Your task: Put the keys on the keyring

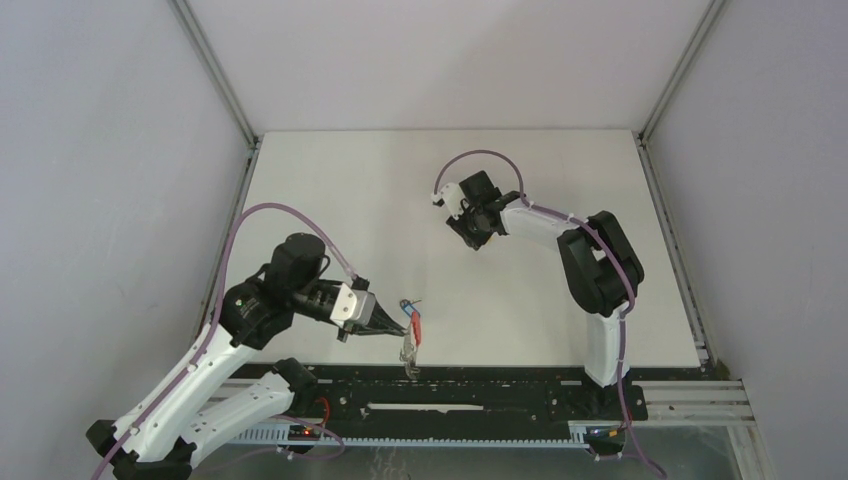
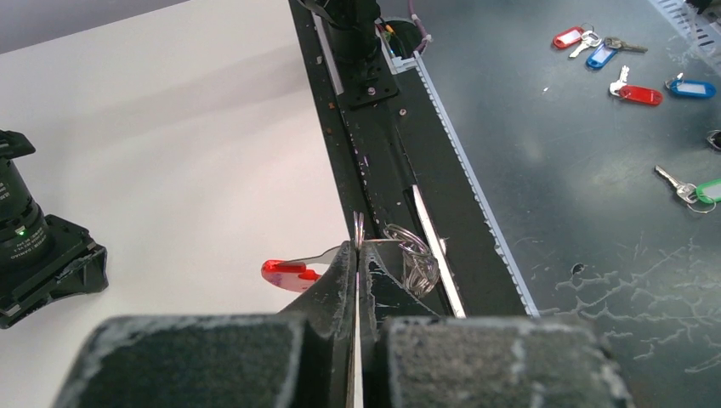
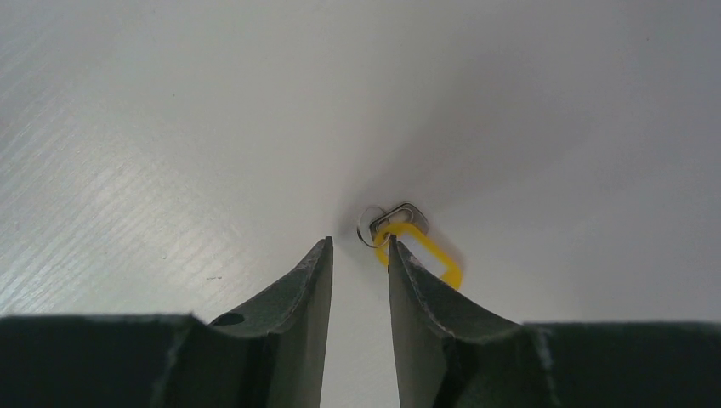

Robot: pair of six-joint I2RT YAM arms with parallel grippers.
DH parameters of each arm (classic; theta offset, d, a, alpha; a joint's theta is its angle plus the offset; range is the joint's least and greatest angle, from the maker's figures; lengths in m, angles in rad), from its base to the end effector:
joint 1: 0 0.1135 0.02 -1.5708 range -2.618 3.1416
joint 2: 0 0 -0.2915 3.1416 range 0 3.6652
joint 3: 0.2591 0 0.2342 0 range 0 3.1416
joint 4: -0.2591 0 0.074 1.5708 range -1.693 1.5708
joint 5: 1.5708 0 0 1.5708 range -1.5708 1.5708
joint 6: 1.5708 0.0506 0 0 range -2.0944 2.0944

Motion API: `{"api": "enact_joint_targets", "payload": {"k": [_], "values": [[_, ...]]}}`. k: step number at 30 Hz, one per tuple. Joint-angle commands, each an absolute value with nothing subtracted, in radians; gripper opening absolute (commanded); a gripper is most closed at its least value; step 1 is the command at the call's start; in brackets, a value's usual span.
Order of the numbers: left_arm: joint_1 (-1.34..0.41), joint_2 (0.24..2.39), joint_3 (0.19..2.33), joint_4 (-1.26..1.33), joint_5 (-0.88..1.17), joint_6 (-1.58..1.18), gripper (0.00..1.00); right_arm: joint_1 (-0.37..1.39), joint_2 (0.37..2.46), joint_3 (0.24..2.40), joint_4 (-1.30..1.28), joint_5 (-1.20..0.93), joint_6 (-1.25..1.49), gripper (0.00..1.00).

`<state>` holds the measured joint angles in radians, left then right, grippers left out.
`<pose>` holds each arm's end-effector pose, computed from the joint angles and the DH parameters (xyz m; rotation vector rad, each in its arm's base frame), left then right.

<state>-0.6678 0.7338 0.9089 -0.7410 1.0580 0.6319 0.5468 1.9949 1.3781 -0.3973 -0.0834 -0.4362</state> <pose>0.0507 -0.0962 0.3543 1.6417 1.1478 -1.1335 0.3609 0.2246 0.1915 -1.2478 2.2657 0.1486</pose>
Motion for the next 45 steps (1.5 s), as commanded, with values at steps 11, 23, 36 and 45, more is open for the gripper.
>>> {"api": "enact_joint_targets", "payload": {"k": [11, 23, 36, 45], "values": [[-0.663, 0.716, 0.971, -0.754, 1.065, 0.681, 0.0, 0.542, 2.046, 1.475, -0.462, -0.073, -0.421, 0.29], [-0.662, 0.716, 0.981, -0.768, 1.062, 0.692, 0.0, 0.523, 1.991, 1.462, -0.432, -0.129, -0.381, 0.0], [-0.663, 0.719, 0.971, -0.781, 1.075, 0.688, 0.0, 0.567, 1.678, 1.196, -0.265, -0.358, -0.246, 0.0], [-0.662, 0.712, 0.966, -0.786, 1.071, 0.691, 0.0, 0.717, 1.487, 0.994, -0.205, -0.435, -0.109, 0.0]]}}
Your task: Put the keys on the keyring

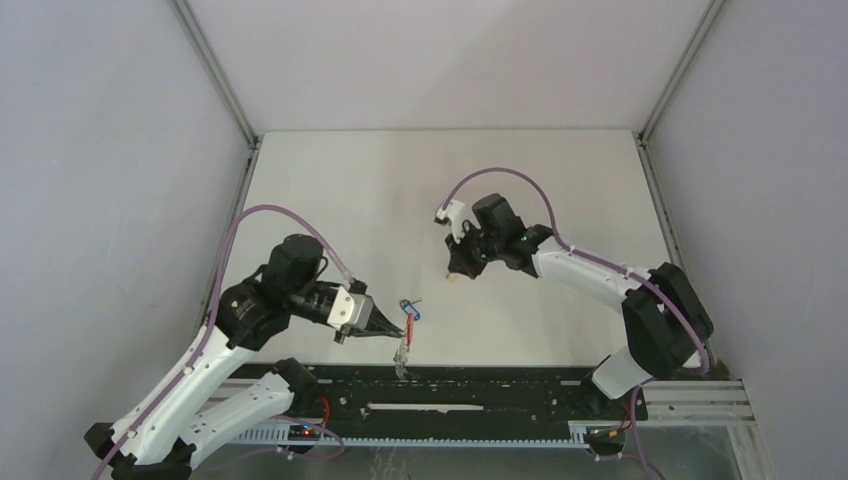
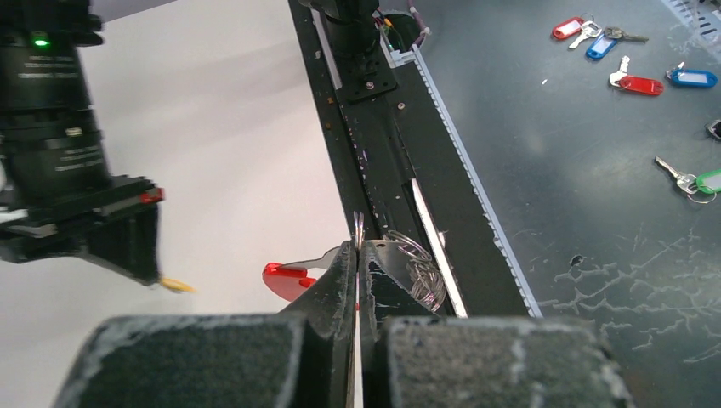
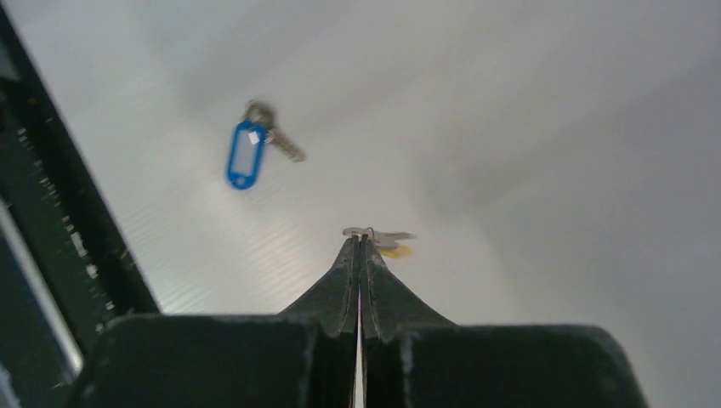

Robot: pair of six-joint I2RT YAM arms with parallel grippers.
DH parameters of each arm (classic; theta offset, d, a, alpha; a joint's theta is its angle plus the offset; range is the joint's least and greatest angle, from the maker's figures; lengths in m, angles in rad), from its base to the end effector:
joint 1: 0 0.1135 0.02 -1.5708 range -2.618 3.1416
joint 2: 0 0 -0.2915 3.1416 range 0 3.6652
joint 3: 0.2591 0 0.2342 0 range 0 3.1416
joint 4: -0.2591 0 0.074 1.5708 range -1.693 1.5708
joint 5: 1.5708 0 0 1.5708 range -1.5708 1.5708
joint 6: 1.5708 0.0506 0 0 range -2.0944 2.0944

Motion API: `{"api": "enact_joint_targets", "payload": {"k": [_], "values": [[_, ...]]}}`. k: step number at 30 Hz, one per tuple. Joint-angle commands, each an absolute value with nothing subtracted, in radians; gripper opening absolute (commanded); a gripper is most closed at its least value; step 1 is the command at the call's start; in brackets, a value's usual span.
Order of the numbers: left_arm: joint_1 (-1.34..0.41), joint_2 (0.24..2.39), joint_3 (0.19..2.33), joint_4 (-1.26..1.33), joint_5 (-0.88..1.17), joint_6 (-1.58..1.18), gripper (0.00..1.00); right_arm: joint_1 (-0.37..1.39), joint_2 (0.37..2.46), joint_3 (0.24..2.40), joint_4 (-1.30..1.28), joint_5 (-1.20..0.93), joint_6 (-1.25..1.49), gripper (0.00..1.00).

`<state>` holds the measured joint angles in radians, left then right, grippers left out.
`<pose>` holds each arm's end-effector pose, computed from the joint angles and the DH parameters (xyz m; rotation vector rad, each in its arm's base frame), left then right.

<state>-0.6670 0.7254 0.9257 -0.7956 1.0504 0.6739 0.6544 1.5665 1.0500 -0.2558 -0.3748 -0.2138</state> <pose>0.0466 -0.0926 0.3551 1.6617 1.1420 -1.1133 0.2521 0.2168 0.2609 -1.1647 2.0631 0.6547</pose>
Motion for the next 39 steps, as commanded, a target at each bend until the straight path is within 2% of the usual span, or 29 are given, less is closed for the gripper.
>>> {"api": "enact_joint_targets", "payload": {"k": [1, 7, 13, 31, 39], "values": [[-0.662, 0.71, 0.969, -0.787, 1.073, 0.689, 0.0, 0.735, 1.471, 0.97, -0.203, -0.432, -0.083, 0.0], [-0.662, 0.705, 0.974, -0.787, 1.081, 0.684, 0.0, 0.842, 1.425, 0.922, -0.237, -0.344, 0.092, 0.0], [-0.663, 0.707, 0.98, -0.79, 1.081, 0.693, 0.0, 0.871, 1.465, 0.922, -0.342, -0.171, 0.271, 0.0], [-0.66, 0.731, 0.983, -0.832, 1.099, 0.74, 0.0, 0.887, 1.63, 0.93, -0.297, -0.053, 0.299, 0.0], [-0.63, 0.757, 0.962, -0.851, 1.126, 0.759, 0.0, 0.916, 1.648, 0.934, -0.285, -0.001, 0.316, 0.22]]}}
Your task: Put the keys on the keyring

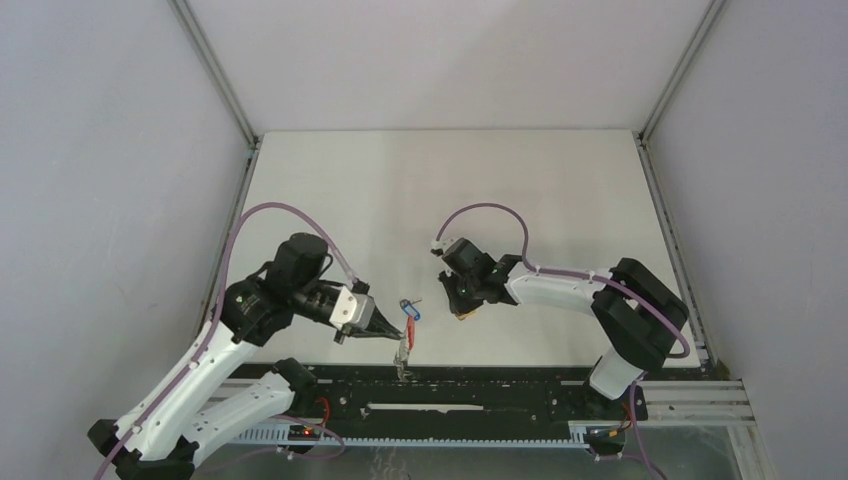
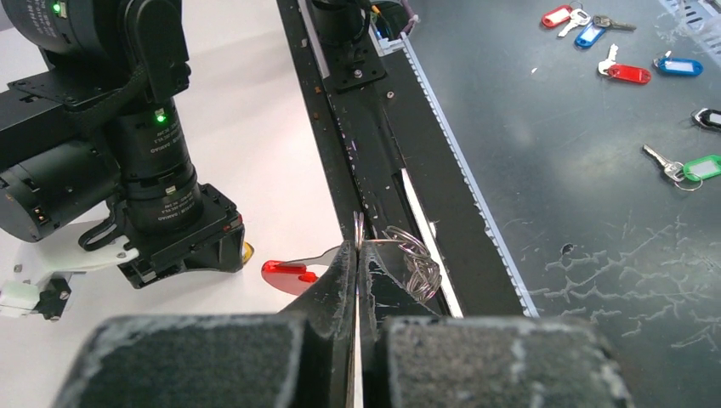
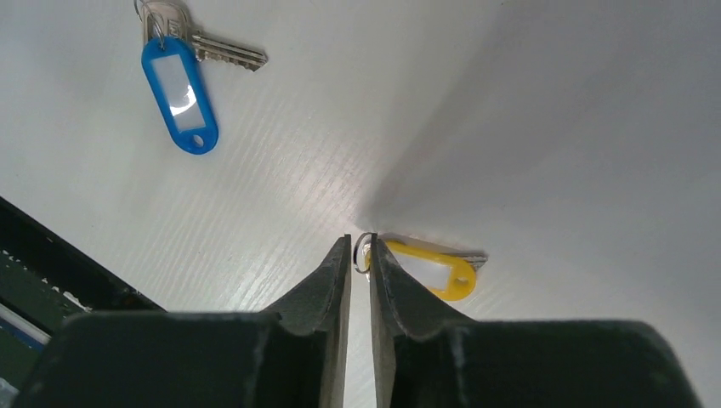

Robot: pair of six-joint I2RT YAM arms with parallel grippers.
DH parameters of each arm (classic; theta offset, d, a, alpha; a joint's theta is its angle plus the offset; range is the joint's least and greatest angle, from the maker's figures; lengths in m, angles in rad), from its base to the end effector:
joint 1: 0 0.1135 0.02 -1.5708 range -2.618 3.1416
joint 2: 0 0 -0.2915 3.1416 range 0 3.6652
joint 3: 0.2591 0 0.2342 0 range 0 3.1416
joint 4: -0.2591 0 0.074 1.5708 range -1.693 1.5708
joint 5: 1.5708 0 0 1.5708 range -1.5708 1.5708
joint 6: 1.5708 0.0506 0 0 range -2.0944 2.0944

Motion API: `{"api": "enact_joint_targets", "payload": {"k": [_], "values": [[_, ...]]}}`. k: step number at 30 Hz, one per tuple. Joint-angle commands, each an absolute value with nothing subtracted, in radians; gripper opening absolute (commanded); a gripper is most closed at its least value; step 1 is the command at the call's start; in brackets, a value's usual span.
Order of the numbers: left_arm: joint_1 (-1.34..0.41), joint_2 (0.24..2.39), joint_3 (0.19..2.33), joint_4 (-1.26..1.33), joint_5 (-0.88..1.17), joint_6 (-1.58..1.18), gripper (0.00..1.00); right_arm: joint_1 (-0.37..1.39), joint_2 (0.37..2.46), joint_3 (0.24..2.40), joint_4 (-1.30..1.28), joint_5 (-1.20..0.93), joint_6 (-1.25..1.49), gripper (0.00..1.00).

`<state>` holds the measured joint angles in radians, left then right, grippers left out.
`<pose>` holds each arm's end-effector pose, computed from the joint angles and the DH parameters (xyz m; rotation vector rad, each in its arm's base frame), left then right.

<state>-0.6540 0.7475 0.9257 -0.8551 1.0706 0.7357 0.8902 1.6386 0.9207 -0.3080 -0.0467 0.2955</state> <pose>0.0484 -0.0930 0.3493 1.6924 1.1554 -1.1294 0.1959 0.2457 0.1941 -0.8008 2.5538 0.4696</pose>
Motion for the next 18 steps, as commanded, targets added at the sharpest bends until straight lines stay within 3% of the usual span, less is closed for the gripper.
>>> {"api": "enact_joint_targets", "payload": {"k": [1, 6, 18], "values": [[-0.626, 0.761, 0.965, -0.851, 1.131, 0.759, 0.0, 0.923, 1.651, 0.937, -0.289, 0.03, 0.319, 0.25], [-0.62, 0.763, 0.974, -0.852, 1.139, 0.754, 0.0, 0.947, 1.647, 0.938, -0.307, 0.092, 0.334, 0.37], [-0.621, 0.747, 0.984, -0.851, 1.138, 0.736, 0.0, 1.001, 1.619, 0.939, -0.326, 0.138, 0.265, 0.42]]}}
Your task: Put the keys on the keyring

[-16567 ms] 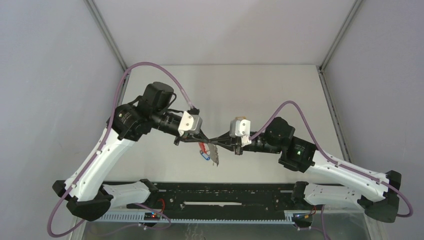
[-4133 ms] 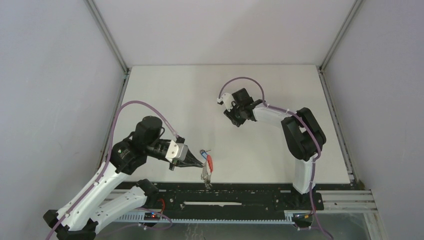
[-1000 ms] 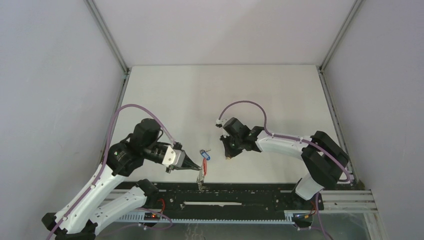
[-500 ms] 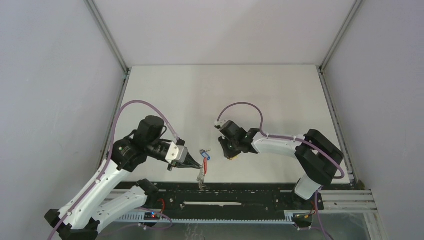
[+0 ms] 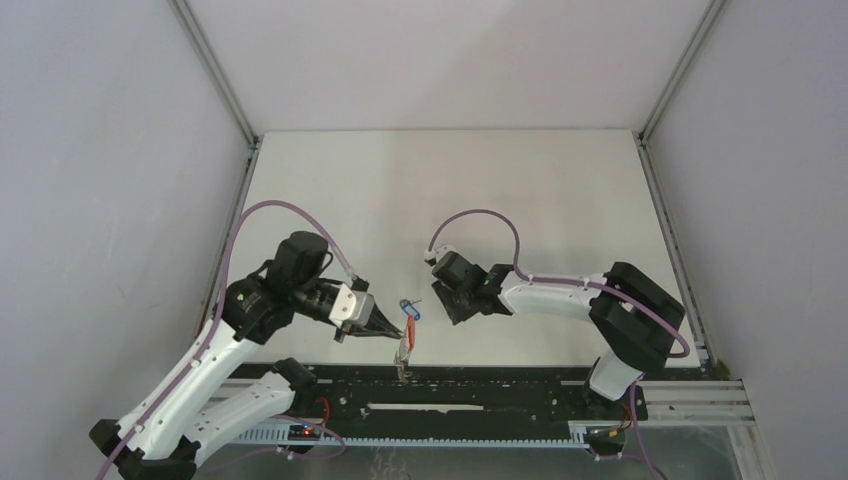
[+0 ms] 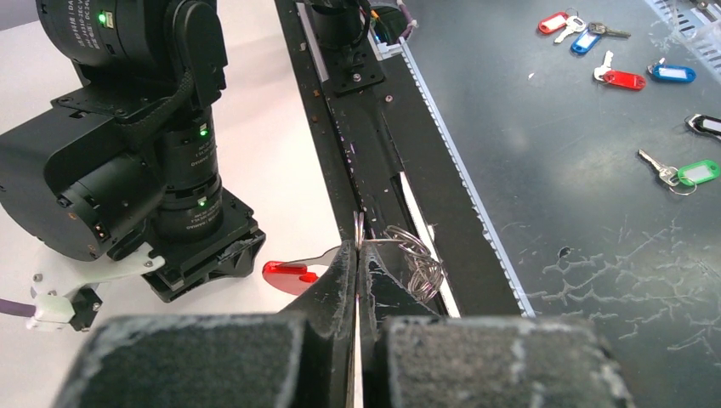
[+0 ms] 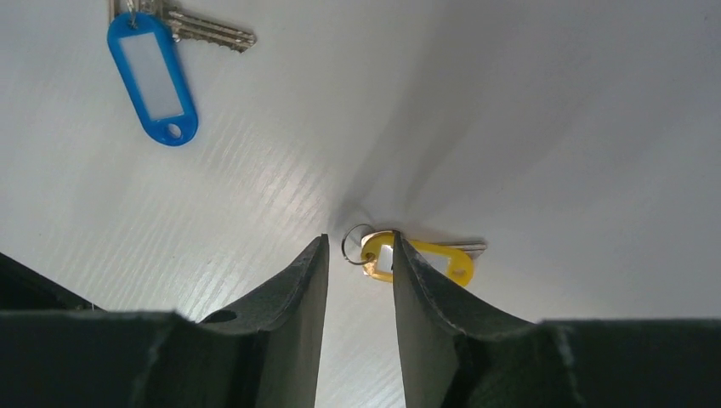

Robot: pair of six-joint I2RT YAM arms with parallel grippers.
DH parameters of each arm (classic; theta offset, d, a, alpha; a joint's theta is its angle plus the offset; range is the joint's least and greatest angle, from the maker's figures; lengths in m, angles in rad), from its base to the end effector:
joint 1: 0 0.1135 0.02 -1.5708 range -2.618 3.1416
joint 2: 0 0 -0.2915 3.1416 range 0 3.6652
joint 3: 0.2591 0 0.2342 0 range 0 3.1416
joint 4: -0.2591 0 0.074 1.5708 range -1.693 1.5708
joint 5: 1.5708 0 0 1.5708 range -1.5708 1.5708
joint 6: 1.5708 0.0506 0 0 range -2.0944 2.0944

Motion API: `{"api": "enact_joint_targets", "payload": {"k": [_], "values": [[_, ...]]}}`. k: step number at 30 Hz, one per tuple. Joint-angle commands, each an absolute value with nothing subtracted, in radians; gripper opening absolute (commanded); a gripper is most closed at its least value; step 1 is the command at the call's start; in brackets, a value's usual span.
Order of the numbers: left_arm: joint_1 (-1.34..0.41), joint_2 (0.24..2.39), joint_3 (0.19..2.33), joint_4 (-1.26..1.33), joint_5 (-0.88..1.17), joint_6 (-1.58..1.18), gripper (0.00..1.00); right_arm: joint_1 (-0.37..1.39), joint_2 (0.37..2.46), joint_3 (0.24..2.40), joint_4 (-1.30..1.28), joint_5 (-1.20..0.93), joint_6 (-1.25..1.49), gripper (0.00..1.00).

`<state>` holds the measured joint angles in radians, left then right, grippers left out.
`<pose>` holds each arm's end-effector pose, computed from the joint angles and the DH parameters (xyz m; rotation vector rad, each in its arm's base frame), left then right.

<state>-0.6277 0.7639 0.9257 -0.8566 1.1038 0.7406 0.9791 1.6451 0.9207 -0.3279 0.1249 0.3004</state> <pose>0.0525 -0.0939 0.3489 1.6788 1.1631 -1.1545 0.1795 0.2559 0.1912 -0.8370 2.5026 0.2854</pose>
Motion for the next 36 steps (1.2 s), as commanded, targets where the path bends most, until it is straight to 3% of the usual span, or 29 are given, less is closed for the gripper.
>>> {"api": "enact_joint_targets", "payload": {"k": [1, 15, 26, 36], "values": [[-0.621, 0.746, 0.986, -0.851, 1.137, 0.735, 0.0, 1.003, 1.617, 0.938, -0.325, 0.131, 0.256, 0.42], [-0.62, 0.745, 0.995, -0.851, 1.133, 0.732, 0.0, 1.003, 1.633, 0.939, -0.34, 0.148, 0.235, 0.29], [-0.621, 0.751, 0.995, -0.855, 1.127, 0.733, 0.0, 0.99, 1.52, 0.866, -0.265, 0.141, 0.209, 0.0], [-0.619, 0.746, 0.993, -0.857, 1.13, 0.733, 0.0, 0.969, 1.418, 0.811, -0.227, 0.063, 0.181, 0.0]]}}
